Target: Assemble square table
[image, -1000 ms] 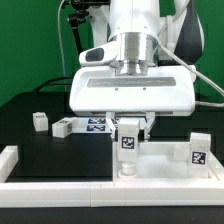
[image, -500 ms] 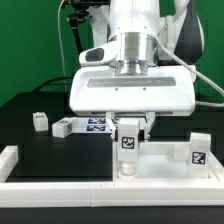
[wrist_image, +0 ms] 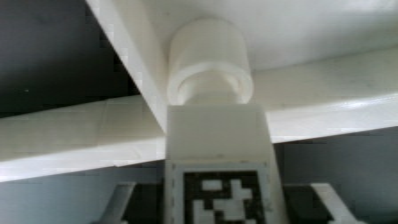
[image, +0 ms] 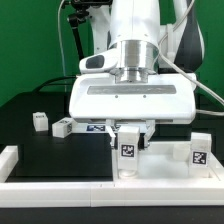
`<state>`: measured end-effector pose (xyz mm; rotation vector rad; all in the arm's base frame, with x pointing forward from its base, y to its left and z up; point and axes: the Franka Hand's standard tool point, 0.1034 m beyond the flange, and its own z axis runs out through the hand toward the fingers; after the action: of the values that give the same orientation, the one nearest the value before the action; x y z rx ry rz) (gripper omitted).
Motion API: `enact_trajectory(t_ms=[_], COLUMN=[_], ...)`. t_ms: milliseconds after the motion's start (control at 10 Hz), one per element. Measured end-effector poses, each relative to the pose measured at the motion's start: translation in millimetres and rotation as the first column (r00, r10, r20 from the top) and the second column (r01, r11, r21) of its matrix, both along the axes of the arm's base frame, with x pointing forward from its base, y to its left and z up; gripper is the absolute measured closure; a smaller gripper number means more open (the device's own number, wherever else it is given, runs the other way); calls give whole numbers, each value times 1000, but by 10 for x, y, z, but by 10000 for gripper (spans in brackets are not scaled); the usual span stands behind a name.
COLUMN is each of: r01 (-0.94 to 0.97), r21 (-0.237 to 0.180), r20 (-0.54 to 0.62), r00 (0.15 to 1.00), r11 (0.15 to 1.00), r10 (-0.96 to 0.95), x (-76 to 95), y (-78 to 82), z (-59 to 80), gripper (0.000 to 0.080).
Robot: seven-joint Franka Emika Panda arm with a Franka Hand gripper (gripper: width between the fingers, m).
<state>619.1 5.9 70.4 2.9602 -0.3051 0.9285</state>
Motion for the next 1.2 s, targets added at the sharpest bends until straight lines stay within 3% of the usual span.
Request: enact_trajectory(t_ms=[200, 300, 400, 500, 600, 1200], r01=[0, -1, -1, -1, -1, -1], r21=[2, 3, 3, 3, 3, 2], r20=[-8, -17, -18, -18, -19, -20], r00=[1000, 1000, 1000, 1000, 1000, 1000], r11=[1000, 1000, 1000, 1000, 1000, 1000], r10=[0, 1, 1, 1, 1, 1], x=[-5, -17, -17, -19, -20, -23], y=[1, 3, 3, 3, 3, 2], z=[-7, -26, -28, -33, -35, -41], gripper=[515, 421, 421, 213, 169, 150])
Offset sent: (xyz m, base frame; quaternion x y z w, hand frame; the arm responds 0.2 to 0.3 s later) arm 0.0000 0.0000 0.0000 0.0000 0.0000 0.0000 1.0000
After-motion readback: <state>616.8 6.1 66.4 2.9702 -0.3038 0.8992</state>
